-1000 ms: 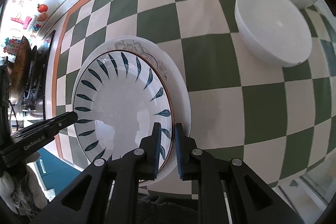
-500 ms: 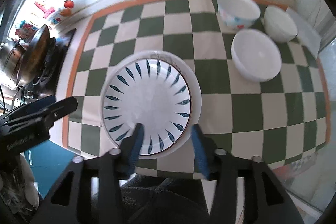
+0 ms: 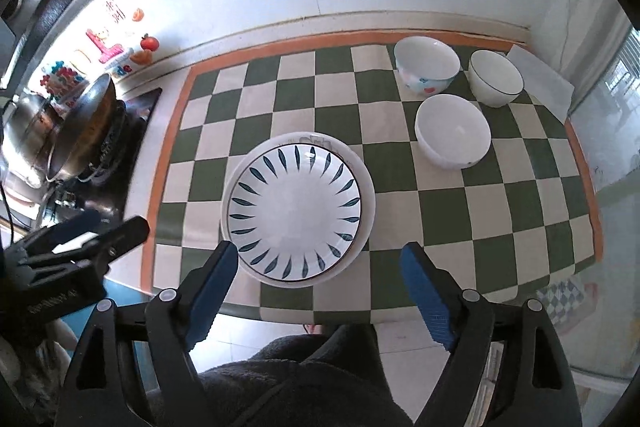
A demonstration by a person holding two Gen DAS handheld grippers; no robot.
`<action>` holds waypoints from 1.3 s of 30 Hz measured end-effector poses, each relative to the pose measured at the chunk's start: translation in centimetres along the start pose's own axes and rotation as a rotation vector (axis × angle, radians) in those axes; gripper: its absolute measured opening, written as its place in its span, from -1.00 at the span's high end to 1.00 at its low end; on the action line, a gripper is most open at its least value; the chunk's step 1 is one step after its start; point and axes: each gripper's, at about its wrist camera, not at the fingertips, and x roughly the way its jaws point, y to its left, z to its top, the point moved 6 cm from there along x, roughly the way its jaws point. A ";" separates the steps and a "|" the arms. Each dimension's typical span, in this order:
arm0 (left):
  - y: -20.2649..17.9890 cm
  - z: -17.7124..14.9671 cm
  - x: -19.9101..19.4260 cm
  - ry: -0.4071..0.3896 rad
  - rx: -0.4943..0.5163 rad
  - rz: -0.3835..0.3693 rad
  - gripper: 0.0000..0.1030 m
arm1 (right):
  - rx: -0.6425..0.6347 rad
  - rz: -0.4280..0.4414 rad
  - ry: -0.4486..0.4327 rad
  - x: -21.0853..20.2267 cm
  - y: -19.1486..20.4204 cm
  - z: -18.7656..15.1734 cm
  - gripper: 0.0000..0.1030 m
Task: Organize plates and bowls
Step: 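Open the right gripper and lift it off the plate stack, then move the right gripper to the red-flowered white bowl rim and grasp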
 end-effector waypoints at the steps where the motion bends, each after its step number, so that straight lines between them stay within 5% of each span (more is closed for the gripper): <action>1: -0.1 -0.3 -0.2 0.002 0.003 -0.004 -0.77 | 0.004 0.000 -0.006 -0.4 0.1 -0.1 -0.67; 12: -3.0 0.2 0.5 -0.012 0.009 -0.016 -0.77 | 0.115 0.091 -0.009 -0.7 -2.9 -0.3 -0.70; 19: -9.1 4.3 5.5 0.017 0.019 -0.049 -0.77 | 0.260 0.072 -0.010 1.4 -13.1 2.7 -0.70; 31: -19.9 11.8 20.3 0.251 -0.067 -0.124 -0.75 | 0.315 0.130 0.161 13.1 -28.3 9.8 -0.57; 33: -20.6 12.2 22.3 0.276 -0.077 -0.111 -0.59 | 0.291 0.149 0.210 16.0 -29.3 10.7 -0.48; 37: -21.8 12.2 25.5 0.342 -0.099 -0.112 0.11 | 0.269 0.198 0.288 20.5 -30.0 12.0 -0.12; 39: -22.4 12.1 26.6 0.358 -0.093 -0.115 0.22 | 0.256 0.218 0.319 21.9 -30.0 12.3 0.03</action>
